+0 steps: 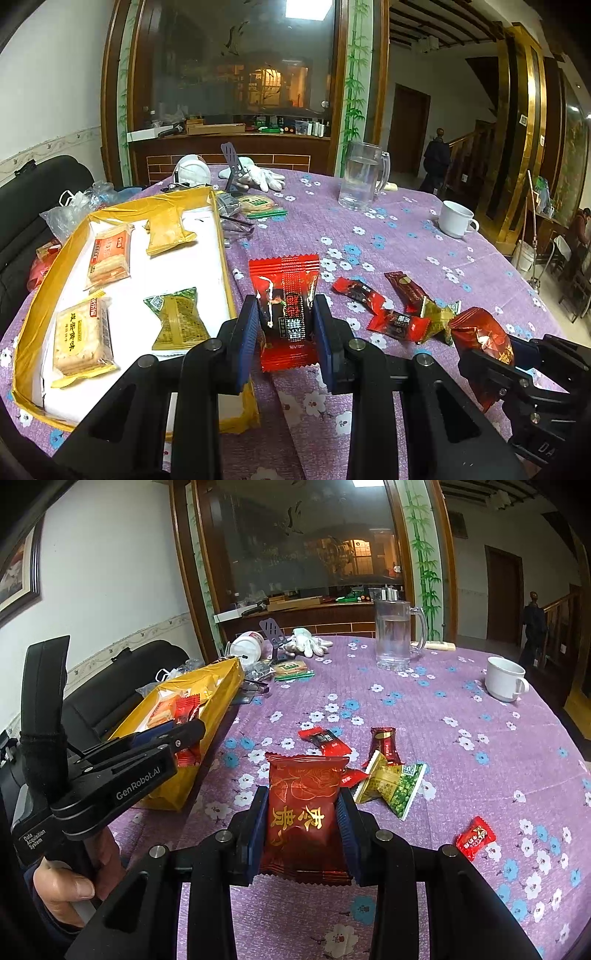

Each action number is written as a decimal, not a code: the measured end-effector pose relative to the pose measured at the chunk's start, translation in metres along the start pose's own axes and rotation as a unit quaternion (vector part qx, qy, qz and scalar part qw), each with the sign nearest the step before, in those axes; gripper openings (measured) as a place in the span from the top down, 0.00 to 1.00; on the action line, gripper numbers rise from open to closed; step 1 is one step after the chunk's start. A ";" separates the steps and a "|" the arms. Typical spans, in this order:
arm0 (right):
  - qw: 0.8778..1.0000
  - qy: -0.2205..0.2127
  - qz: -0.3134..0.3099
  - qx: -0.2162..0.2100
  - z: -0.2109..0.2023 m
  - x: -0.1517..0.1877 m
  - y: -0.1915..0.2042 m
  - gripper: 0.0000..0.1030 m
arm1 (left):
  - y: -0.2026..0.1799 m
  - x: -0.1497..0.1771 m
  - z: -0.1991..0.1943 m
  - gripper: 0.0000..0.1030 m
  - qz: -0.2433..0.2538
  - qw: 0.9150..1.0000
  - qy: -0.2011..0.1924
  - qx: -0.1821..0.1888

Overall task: Organize snacks
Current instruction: 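Lift the red-brown candy pack with the right tool while the left tool lifts the red candy, then carry the red candy with the left tool while the right tool carries the red-brown pack to the box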

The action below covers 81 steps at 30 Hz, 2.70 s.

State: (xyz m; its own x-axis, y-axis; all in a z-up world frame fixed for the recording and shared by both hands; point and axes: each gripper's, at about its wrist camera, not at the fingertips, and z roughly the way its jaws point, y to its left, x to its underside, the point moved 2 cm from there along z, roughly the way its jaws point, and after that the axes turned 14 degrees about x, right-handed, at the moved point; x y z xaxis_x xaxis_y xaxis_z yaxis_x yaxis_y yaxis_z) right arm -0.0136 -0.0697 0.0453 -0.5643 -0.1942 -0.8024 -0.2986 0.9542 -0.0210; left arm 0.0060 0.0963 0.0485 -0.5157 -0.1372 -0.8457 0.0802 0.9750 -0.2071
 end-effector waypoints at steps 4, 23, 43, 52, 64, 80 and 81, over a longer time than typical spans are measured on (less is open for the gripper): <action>1.000 -0.004 -0.009 -0.003 -0.004 -0.006 0.008 0.64 | 0.006 -0.001 -0.003 0.74 -0.006 1.000 -0.005 -0.002; 0.998 0.006 -0.047 -0.043 0.005 -0.030 0.067 0.64 | 0.060 -0.007 -0.020 0.74 -0.080 0.996 -0.032 -0.021; 0.992 0.021 -0.091 -0.091 0.028 -0.045 0.149 0.63 | 0.140 0.004 -0.041 0.74 -0.160 0.987 0.003 -0.028; 0.986 0.040 -0.129 -0.094 0.058 -0.030 0.186 0.64 | 0.164 0.019 -0.019 0.74 -0.200 0.979 0.042 -0.009; 0.984 0.056 -0.142 -0.094 0.085 -0.017 0.198 0.63 | 0.160 0.019 -0.021 0.74 -0.183 0.982 0.033 -0.027; 0.991 0.027 -0.084 -0.097 0.050 -0.042 0.164 0.60 | 0.144 0.012 -0.028 0.69 -0.146 0.989 0.008 -0.015; 0.992 0.026 -0.077 -0.098 0.047 -0.045 0.159 0.60 | 0.143 0.012 -0.027 0.69 -0.142 0.990 0.009 -0.012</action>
State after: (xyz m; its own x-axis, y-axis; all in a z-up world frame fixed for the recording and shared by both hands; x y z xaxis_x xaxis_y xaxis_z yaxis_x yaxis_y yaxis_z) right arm 0.0006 0.1018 0.0502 -0.5382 -0.3511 -0.7662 -0.5256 0.8505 -0.0205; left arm -0.0121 0.2385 0.0221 -0.5304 -0.4032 -0.7457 -0.0895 0.9014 -0.4236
